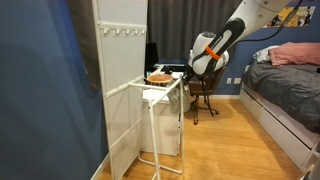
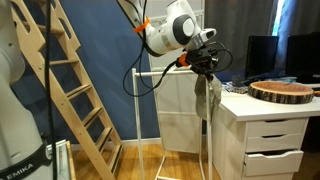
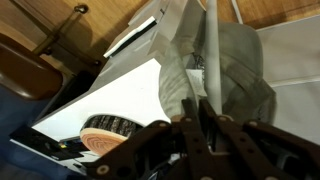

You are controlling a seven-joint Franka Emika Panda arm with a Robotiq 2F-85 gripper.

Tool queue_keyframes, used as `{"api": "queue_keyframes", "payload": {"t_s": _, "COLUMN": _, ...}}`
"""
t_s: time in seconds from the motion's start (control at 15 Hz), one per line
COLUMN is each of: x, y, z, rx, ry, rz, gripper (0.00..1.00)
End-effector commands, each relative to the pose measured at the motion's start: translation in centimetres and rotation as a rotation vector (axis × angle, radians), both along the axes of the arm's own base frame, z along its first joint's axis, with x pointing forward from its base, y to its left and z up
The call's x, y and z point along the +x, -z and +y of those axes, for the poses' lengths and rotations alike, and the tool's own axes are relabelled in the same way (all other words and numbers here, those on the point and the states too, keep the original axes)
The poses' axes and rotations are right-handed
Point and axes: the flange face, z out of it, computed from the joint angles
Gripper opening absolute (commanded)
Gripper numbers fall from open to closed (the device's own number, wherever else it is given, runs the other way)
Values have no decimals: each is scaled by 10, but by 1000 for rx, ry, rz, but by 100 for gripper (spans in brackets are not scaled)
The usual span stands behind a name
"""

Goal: Remove the cap from the right side of the white rack and hand it on the left side

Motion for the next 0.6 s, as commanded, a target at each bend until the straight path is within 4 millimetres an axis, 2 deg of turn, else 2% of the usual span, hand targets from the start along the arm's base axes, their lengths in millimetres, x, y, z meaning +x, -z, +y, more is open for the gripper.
{"api": "queue_keyframes", "payload": {"t_s": 0.0, "x": 3, "y": -13, "z": -6, "rx": -7, "ry": 4, "rz": -28, "gripper": 0}}
{"api": "queue_keyframes", "payload": {"t_s": 0.27, "x": 0, "y": -35, "z": -10, "rx": 15, "ry": 47, "rz": -62, "gripper": 1}}
{"api": "queue_keyframes", "payload": {"t_s": 0.53, "x": -6, "y": -68, "z": -6, "rx": 57, "ry": 102, "rz": -116, "gripper": 1}}
